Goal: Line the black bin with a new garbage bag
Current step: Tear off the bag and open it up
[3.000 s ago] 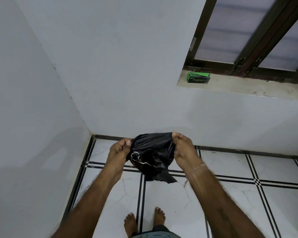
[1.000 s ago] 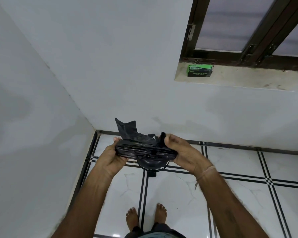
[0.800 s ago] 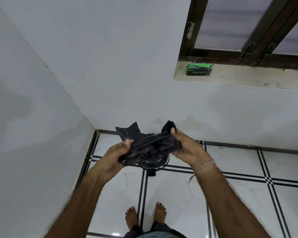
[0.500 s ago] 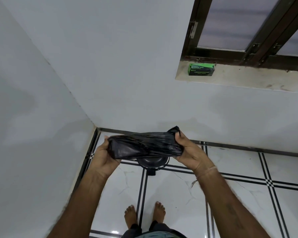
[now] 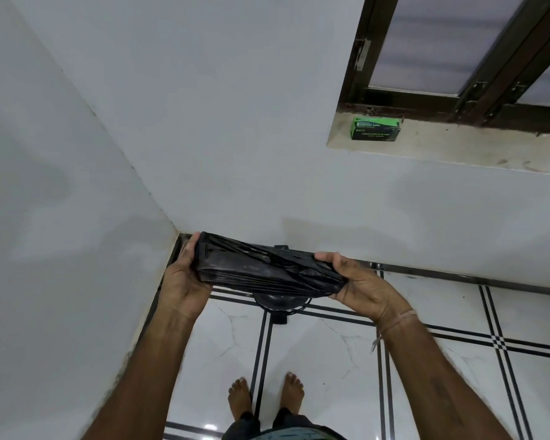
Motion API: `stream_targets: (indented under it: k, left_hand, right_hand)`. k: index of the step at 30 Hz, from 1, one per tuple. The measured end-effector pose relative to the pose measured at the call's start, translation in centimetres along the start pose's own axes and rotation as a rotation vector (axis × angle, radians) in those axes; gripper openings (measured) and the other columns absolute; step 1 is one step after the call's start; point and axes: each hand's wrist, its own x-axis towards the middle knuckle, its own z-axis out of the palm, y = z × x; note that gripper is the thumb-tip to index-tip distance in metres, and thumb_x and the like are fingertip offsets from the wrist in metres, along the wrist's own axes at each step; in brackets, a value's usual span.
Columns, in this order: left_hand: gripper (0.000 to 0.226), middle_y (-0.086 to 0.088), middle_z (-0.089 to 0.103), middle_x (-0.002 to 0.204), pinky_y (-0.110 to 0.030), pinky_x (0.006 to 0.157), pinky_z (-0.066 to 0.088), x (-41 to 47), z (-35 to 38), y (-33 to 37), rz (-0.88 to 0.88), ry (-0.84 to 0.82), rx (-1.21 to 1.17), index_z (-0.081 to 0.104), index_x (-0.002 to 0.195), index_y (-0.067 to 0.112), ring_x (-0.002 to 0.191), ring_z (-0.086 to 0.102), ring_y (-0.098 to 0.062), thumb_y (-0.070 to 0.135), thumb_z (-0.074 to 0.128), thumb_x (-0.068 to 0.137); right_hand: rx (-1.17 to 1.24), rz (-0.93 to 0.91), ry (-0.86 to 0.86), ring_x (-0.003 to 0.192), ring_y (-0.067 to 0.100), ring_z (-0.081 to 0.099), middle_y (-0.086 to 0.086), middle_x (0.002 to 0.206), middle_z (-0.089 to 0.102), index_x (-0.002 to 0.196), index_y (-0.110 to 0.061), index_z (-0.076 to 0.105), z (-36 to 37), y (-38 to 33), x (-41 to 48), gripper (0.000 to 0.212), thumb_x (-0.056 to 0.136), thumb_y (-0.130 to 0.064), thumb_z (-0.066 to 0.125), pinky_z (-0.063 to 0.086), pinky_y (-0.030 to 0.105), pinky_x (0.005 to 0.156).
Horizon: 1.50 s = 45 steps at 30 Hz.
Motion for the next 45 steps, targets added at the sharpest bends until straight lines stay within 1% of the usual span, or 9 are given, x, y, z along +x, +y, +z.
stream_targets:
  k: [5,10,16,21,26,31,35,40,45]
  left_hand:
    - [0.028,0.002,0.077,0.109,-0.031,0.082,0.063,-0.4,0.1,-1.1,-0.001,-0.076,0.215,0.064,0.127,0.009,0.102,0.073,-0.017,0.021,0.047,0.107]
    - [0.018,-0.014,0.075,0.120,-0.029,0.074,0.058,1.3,3.8,-0.8,-0.014,0.051,0.644,0.074,0.102,0.019,0.093,0.072,-0.019,0.027,0.058,0.103]
    - [0.039,0.002,0.069,0.132,-0.026,0.107,0.047,-1.3,10.7,2.2,1.003,-0.120,0.933,0.066,0.133,0.017,0.128,0.061,-0.011,0.037,0.042,0.109]
    - [0.056,-0.011,0.076,0.117,-0.029,0.074,0.055,0.6,-3.2,-5.7,-0.012,0.183,0.953,0.075,0.104,0.024,0.097,0.071,-0.022,0.068,0.040,0.099]
    - [0.049,-0.008,0.072,0.123,-0.037,0.093,0.054,1.0,-2.2,-2.7,-0.025,0.297,0.714,0.077,0.107,0.026,0.109,0.068,-0.026,0.060,0.043,0.102]
    - [0.053,0.007,0.070,0.128,-0.022,0.100,0.050,-2.4,2.4,1.1,0.756,0.071,0.922,0.068,0.131,0.025,0.123,0.062,-0.007,0.057,0.034,0.106]
    - [0.056,-0.005,0.072,0.120,-0.032,0.086,0.053,-0.8,-4.2,-1.4,0.140,0.176,0.876,0.072,0.105,0.033,0.108,0.068,-0.022,0.071,0.032,0.098]
    - [0.077,-0.012,0.074,0.119,-0.038,0.082,0.056,1.2,-7.0,1.6,-0.075,0.164,0.451,0.072,0.120,0.017,0.106,0.071,-0.026,0.070,0.020,0.101]
    - [0.080,-0.009,0.078,0.114,-0.045,0.097,0.054,2.7,-5.3,5.6,-0.001,0.067,0.372,0.069,0.118,0.012,0.113,0.071,-0.027,0.072,0.020,0.099]
  right_hand:
    - [0.026,-0.057,0.012,0.107,0.025,0.073,0.012,0.123,0.074,0.126,-0.007,0.071,0.3,0.4,1.1,0.041,0.095,-0.028,0.055,0.062,0.039,0.091]
    - [-0.646,0.029,0.265,0.090,0.020,0.071,0.002,0.096,0.076,0.100,-0.011,0.075,4.9,-1.4,4.7,0.041,0.103,-0.047,0.055,0.057,0.031,0.080]
    - [-1.046,-1.315,0.437,0.131,0.016,0.059,-0.008,0.139,0.060,0.135,-0.017,0.066,12.9,-5.7,3.9,0.043,0.105,-0.040,0.048,0.047,0.025,0.103]
    - [-1.190,0.084,0.255,0.119,0.030,0.065,0.008,0.129,0.071,0.117,-0.024,0.077,2.6,7.5,7.2,0.079,0.091,-0.082,0.030,0.047,0.037,0.106]
    - [-0.806,-0.011,0.280,0.108,0.024,0.071,-0.003,0.100,0.080,0.085,-0.023,0.084,4.6,4.1,8.0,0.075,0.099,-0.072,0.029,0.051,0.032,0.096]
    - [-1.123,-1.022,0.421,0.131,0.013,0.058,-0.003,0.134,0.065,0.130,-0.019,0.069,11.2,-0.3,5.3,0.042,0.106,-0.044,0.045,0.047,0.025,0.105]
    - [-1.277,-0.019,0.193,0.110,0.026,0.069,-0.001,0.111,0.076,0.106,-0.026,0.080,8.2,6.8,7.5,0.088,0.079,-0.094,0.030,0.051,0.039,0.102]
    - [-0.608,0.025,0.236,0.107,0.028,0.074,0.011,0.110,0.079,0.111,-0.016,0.080,8.5,6.8,8.5,0.082,0.092,-0.080,0.032,0.059,0.035,0.090]
    - [-0.583,-0.094,0.273,0.115,0.023,0.071,0.006,0.116,0.078,0.119,-0.019,0.075,9.9,5.0,8.5,0.085,0.092,-0.082,0.025,0.053,0.038,0.101]
